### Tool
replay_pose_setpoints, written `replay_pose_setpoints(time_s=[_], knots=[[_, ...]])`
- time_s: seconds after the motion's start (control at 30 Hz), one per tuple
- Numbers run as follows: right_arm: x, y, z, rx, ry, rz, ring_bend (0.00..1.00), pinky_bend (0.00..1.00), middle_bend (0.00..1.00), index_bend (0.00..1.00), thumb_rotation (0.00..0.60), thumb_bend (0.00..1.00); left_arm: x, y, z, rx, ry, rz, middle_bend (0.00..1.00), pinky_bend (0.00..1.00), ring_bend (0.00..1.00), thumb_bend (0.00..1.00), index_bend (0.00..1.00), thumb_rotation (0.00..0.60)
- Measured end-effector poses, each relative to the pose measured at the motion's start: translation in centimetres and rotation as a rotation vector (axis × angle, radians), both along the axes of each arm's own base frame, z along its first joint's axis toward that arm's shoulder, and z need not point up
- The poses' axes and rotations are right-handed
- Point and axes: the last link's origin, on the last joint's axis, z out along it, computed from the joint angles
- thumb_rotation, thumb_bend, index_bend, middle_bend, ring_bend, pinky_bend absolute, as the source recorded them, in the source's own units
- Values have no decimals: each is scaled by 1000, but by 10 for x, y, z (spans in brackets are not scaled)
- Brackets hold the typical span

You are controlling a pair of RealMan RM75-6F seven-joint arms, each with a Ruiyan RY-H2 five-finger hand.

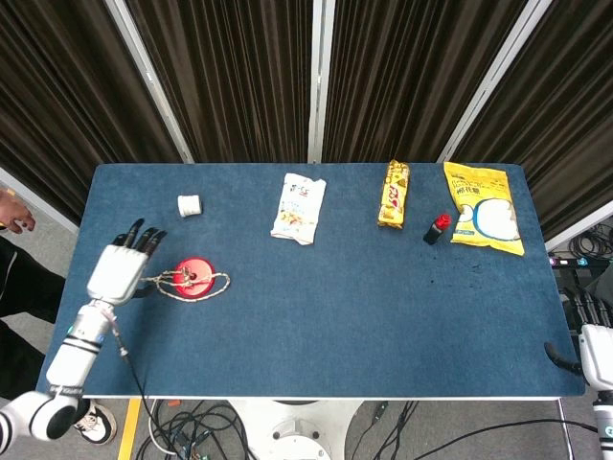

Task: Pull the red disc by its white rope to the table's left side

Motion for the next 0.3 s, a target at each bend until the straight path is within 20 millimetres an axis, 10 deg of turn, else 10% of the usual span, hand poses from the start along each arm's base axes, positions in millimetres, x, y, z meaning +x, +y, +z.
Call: replay_pose_setpoints(time_s=[0.3], knots=[[10, 3, -6, 13, -5, 30, 0, 0, 5, 0, 600, 176, -53, -86, 24, 161, -123, 154, 126, 370, 57, 88, 174, 600]])
